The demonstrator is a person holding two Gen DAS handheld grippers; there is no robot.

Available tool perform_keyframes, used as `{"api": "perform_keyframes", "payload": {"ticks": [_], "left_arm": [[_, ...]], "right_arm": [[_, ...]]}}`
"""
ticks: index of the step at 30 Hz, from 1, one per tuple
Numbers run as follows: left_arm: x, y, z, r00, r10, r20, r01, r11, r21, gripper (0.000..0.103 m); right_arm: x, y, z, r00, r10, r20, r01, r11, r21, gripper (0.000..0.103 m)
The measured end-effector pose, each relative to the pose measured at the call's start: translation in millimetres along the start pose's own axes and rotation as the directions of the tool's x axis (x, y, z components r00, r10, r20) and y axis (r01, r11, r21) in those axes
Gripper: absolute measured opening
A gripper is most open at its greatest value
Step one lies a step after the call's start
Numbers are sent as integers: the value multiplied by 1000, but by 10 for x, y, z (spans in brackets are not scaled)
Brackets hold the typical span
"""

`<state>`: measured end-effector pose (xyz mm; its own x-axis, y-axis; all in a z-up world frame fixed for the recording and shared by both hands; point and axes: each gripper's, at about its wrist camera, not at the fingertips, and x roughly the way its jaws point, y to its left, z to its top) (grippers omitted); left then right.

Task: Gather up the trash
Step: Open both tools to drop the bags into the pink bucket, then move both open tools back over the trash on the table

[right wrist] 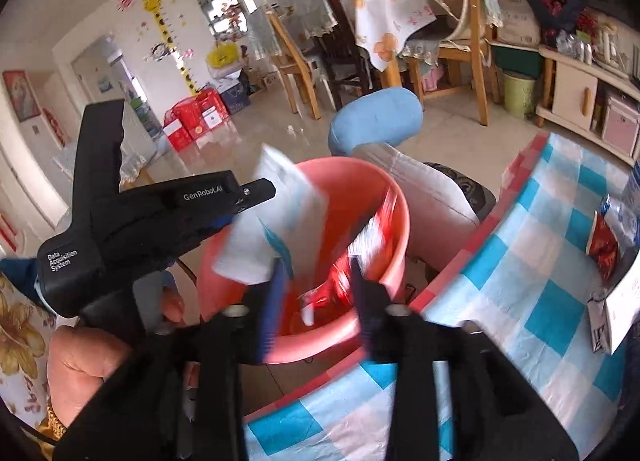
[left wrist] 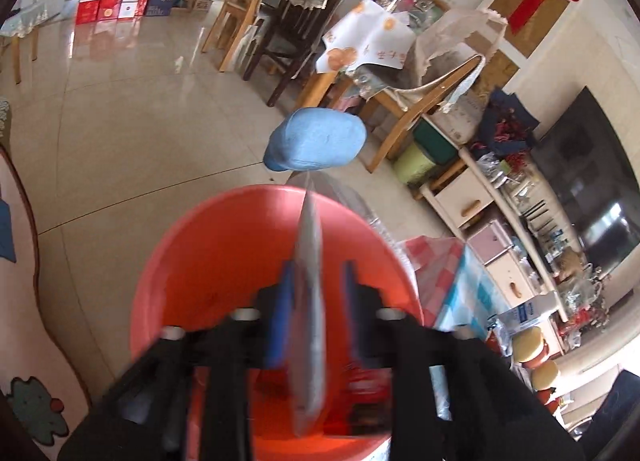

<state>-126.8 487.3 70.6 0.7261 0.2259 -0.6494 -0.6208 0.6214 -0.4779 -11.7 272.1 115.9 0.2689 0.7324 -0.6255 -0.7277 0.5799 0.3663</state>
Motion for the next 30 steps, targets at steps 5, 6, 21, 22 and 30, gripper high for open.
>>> {"api": "perform_keyframes", "payload": {"ticks": [5, 6, 21, 22, 30], "left_arm": [[-58, -216, -129, 996, 33, 87, -43, 992, 118, 79], [-88, -253, -152, 993, 26, 118, -42, 990, 135, 81], [-206, -1095, -573, 980, -103, 169, 25, 912, 410, 89], [-212, -1147, -601, 982, -95, 166, 15, 902, 431, 89], [-184, -1352, -731, 992, -89, 89, 38, 889, 457, 94]], "right_arm": [[-298, -128, -137, 994, -84, 65, 83, 996, 15, 70], [-349, -164, -167, 992, -103, 69, 102, 995, 18, 72], [-1017, -489, -695, 923, -375, 85, 381, 923, -58, 87], [-1060, -511, -733, 918, -388, 84, 394, 917, -62, 88], [-1349, -683, -937, 898, -431, 88, 435, 900, -36, 92]]}}
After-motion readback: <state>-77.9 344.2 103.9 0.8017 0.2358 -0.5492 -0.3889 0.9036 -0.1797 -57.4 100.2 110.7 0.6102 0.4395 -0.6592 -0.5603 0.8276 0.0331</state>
